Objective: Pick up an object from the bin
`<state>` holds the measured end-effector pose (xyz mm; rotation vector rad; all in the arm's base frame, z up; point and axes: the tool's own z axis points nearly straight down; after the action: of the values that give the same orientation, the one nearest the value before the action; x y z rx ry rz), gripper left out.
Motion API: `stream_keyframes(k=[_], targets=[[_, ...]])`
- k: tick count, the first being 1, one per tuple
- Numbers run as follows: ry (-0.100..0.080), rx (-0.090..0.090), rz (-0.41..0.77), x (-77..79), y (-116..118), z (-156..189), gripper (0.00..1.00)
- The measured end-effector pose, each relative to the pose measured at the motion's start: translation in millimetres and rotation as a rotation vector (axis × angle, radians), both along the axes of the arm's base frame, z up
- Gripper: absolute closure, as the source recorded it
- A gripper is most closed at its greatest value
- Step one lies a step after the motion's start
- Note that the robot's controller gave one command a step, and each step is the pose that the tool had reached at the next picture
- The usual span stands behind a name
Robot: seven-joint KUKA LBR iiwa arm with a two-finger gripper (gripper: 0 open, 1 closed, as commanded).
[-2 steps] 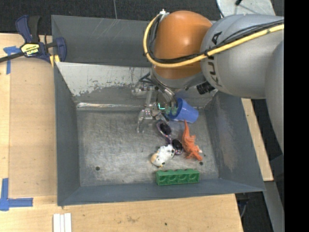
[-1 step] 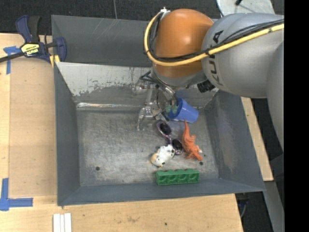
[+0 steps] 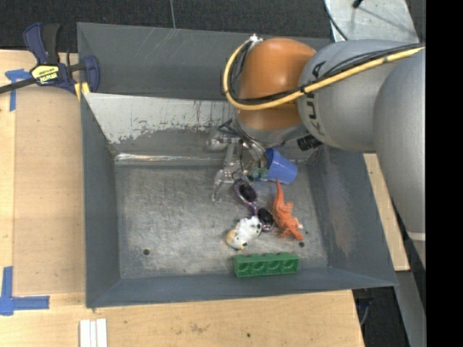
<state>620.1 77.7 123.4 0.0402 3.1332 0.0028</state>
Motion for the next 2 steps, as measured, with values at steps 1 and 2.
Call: stream_keyframes(k=[1, 2], targets=[[0.006, -0.003, 0.206, 5.9, -2.0, -48.9, 0.0], [0.007, 0.015, -0.1, 5.9, -69.6, -47.8, 0.0]])
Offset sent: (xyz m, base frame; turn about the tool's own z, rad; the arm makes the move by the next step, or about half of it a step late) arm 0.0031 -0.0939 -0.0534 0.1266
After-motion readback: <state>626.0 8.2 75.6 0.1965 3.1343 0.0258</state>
